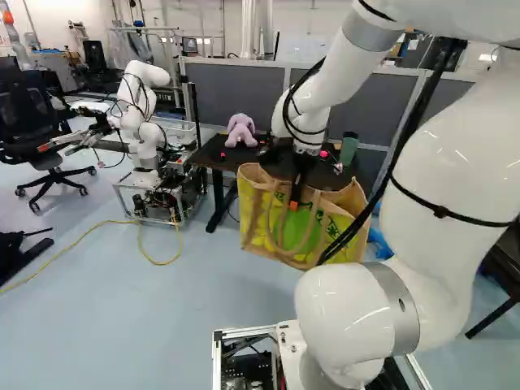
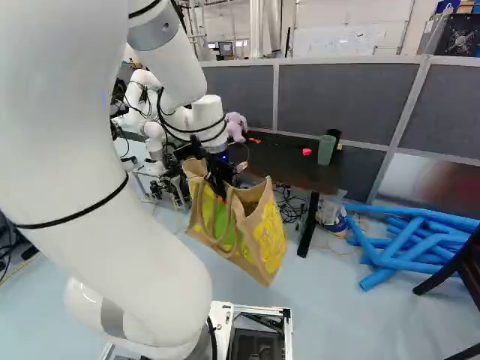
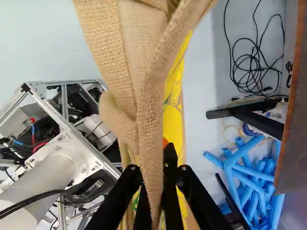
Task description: Pick up the bag on the ground and place it on the table
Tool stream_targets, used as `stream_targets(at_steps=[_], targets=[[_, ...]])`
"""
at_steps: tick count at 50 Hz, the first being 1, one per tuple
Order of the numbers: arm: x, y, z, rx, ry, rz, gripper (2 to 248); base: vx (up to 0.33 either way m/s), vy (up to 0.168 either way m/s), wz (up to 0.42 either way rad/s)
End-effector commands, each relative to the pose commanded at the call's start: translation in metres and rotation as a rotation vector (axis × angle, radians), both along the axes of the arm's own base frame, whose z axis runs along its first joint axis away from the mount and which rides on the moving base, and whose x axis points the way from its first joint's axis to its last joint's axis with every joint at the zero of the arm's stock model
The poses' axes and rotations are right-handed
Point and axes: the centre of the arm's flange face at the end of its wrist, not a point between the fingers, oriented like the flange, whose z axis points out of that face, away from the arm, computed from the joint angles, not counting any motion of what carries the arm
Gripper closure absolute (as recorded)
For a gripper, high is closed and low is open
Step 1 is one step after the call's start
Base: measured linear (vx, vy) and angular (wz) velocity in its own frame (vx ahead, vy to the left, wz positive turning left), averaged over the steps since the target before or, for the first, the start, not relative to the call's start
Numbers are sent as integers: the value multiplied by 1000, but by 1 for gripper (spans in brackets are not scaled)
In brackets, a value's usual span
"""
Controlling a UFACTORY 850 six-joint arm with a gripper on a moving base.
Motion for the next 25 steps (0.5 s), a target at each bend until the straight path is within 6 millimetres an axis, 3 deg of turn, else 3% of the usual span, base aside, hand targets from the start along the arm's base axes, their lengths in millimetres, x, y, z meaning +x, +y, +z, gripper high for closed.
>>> stream_targets(at_steps=[25], targets=[[-9, -4, 38, 0, 3, -11, 229, 0, 0, 0]])
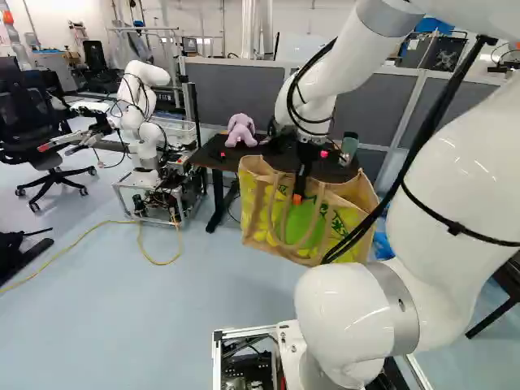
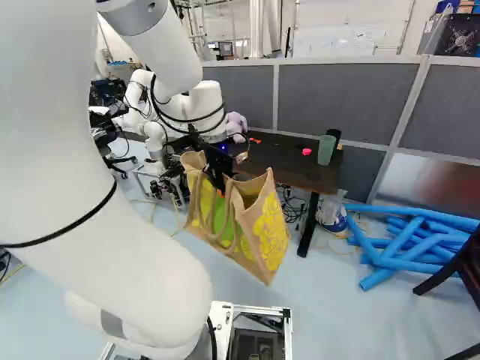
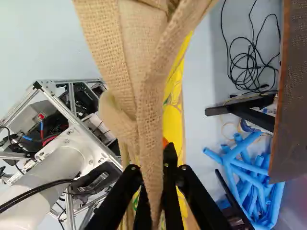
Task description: Pick up the bag on the ground and place it on the table
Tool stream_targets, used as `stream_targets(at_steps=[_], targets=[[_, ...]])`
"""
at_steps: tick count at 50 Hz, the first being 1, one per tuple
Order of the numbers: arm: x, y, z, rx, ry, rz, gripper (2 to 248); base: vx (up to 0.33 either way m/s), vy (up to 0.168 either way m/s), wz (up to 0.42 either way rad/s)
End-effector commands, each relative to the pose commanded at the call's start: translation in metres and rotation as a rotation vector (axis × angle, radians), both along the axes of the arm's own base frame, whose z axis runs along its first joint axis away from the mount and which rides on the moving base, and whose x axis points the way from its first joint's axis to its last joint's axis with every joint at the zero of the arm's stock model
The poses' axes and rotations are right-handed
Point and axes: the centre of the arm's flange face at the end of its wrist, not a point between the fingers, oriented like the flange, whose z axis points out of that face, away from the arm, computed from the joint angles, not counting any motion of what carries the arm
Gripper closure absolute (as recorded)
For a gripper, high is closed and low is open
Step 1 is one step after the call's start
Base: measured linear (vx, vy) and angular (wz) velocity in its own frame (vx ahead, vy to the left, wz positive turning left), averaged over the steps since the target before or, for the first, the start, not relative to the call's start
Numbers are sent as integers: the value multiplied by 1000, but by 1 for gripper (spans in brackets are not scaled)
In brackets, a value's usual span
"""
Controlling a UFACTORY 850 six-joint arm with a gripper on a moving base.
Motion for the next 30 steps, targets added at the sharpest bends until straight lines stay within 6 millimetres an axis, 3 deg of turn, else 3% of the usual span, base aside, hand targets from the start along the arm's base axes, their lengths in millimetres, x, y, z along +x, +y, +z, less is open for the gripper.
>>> stream_targets(at_steps=[30], targets=[[-14, -4, 46, 2, 36, -15, 229, 0, 0, 0]])
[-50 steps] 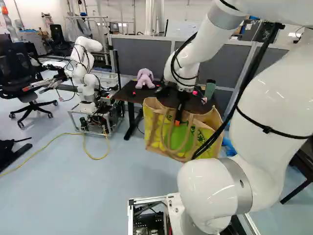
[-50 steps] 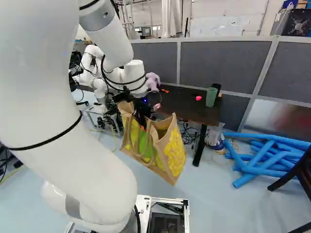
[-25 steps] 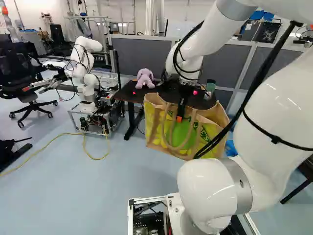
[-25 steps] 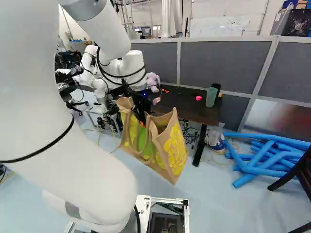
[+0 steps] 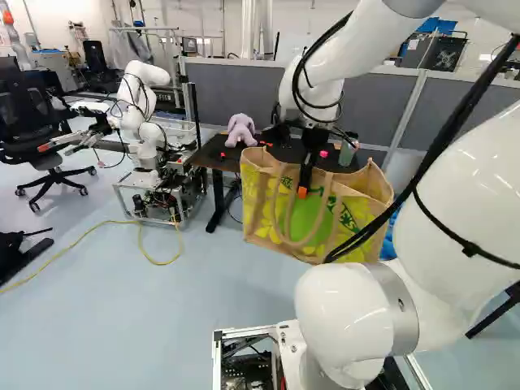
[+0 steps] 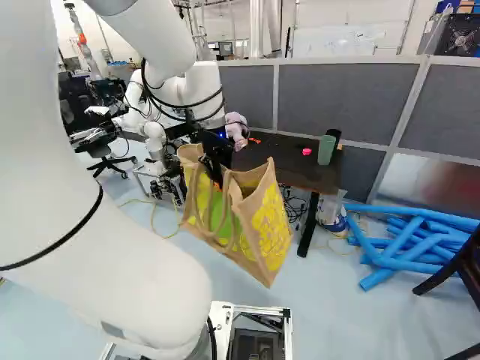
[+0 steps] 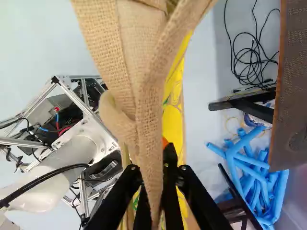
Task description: Pick up the bag on the ground and place it on the table
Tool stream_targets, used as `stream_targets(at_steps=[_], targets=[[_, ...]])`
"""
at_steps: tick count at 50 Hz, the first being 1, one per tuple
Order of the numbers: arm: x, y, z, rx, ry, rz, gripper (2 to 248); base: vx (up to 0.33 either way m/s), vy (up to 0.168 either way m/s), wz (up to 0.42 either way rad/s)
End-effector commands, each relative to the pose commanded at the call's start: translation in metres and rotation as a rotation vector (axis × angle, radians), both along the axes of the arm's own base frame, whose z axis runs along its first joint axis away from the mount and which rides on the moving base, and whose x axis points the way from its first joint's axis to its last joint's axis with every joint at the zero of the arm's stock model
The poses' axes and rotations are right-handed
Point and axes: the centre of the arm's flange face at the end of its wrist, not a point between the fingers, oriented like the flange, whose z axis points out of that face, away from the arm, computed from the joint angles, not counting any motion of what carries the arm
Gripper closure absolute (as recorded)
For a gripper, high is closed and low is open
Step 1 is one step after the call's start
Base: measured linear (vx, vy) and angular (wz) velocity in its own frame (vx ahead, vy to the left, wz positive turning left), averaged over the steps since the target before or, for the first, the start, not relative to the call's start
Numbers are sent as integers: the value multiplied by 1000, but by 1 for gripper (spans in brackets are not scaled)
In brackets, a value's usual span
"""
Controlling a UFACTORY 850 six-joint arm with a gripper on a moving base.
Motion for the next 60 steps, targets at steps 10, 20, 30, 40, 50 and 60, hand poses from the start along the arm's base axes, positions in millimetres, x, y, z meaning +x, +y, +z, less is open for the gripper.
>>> stream_targets(at_steps=[10, 20, 30, 40, 50, 60], targets=[[-2, -2, 16, 1, 11, -7, 229, 0, 0, 0], [-3, -5, 32, 1, 18, -13, 229, 0, 0, 0], [-3, -6, 48, 1, 25, -18, 229, 0, 0, 0], [-3, -7, 65, 2, 31, -21, 229, 0, 0, 0], [-2, -8, 81, 2, 36, -23, 229, 0, 0, 0], [-2, -9, 98, 2, 39, -25, 229, 0, 0, 0]])
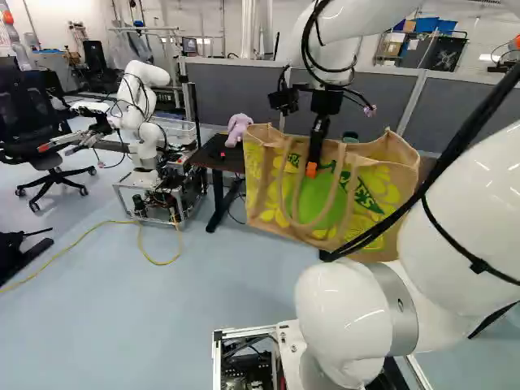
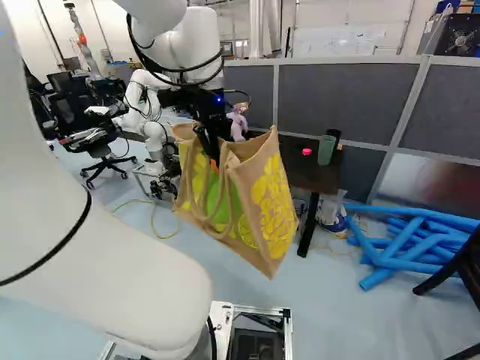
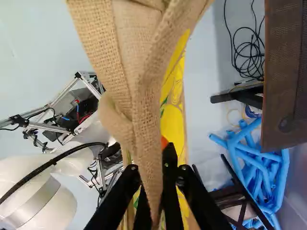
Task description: Pick up the bag on the ground and place it on the table
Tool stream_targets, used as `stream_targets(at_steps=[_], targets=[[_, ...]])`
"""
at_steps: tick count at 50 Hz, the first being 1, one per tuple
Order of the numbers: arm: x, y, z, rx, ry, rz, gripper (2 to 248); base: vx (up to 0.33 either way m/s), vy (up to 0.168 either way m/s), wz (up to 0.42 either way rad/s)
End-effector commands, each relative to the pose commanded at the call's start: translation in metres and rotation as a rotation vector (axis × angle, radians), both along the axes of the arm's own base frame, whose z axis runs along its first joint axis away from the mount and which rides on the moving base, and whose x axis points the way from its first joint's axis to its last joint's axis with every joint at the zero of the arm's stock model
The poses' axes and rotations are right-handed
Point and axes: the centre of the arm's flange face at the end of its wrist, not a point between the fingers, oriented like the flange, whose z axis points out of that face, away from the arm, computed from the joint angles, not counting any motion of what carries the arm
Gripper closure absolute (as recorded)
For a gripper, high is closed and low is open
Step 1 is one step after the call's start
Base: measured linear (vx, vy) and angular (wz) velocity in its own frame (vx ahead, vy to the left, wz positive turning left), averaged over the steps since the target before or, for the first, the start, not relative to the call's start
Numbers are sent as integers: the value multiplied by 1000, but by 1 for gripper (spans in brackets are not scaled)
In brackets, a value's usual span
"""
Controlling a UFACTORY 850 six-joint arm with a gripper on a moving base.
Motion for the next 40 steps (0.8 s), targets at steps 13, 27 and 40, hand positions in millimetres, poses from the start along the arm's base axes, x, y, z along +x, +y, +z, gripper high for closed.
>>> stream_targets(at_steps=[13, 27, 40], targets=[[0, 0, 16, 0, 1, 0, 229, 0, 0, 0], [0, 0, 18, 0, 3, 0, 229, 0, 0, 0], [0, 0, 18, 0, 3, 0, 229, 31, 0, -1]])
